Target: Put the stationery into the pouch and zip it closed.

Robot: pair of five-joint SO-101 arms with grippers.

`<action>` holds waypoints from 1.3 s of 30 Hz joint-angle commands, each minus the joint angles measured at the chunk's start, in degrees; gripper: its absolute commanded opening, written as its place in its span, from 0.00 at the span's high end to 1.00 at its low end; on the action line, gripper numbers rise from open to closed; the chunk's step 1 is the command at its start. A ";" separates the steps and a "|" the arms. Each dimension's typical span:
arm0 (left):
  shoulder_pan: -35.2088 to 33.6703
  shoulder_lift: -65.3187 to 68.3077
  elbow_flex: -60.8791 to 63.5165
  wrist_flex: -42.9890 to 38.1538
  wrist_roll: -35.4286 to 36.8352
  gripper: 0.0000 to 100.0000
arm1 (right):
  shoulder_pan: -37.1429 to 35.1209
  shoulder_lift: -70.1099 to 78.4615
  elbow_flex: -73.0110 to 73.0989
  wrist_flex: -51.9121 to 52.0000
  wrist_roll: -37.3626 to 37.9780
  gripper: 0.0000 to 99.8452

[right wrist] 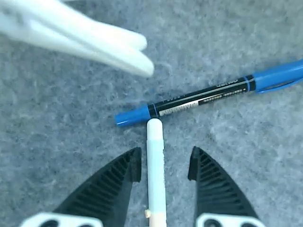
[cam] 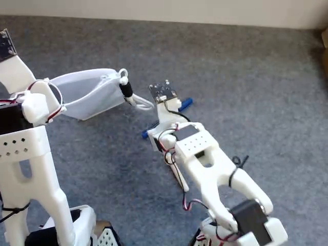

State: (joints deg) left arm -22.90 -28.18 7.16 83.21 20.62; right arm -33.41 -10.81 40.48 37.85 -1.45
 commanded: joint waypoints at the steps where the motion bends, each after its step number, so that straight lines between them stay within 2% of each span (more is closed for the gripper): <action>1: -1.10 -1.01 -0.13 -1.49 0.62 0.99 | -1.89 3.30 -6.29 -0.84 -0.18 0.84; 17: -1.10 -1.01 -0.04 -1.49 0.62 0.99 | -1.10 16.84 -15.25 -0.84 0.00 0.84; 23: -1.10 -1.01 0.04 -1.49 0.62 0.99 | -0.04 20.88 -16.48 -0.04 5.27 0.84; 28: -1.10 -1.01 0.04 -1.49 0.62 0.99 | -0.04 21.05 -16.84 5.85 8.62 0.92; 39: -1.10 -1.01 0.04 -1.49 0.62 0.99 | 0.48 21.32 -16.48 6.20 11.96 1.00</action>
State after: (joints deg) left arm -22.90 -28.18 7.25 83.03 20.62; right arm -32.97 10.64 25.19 43.12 9.54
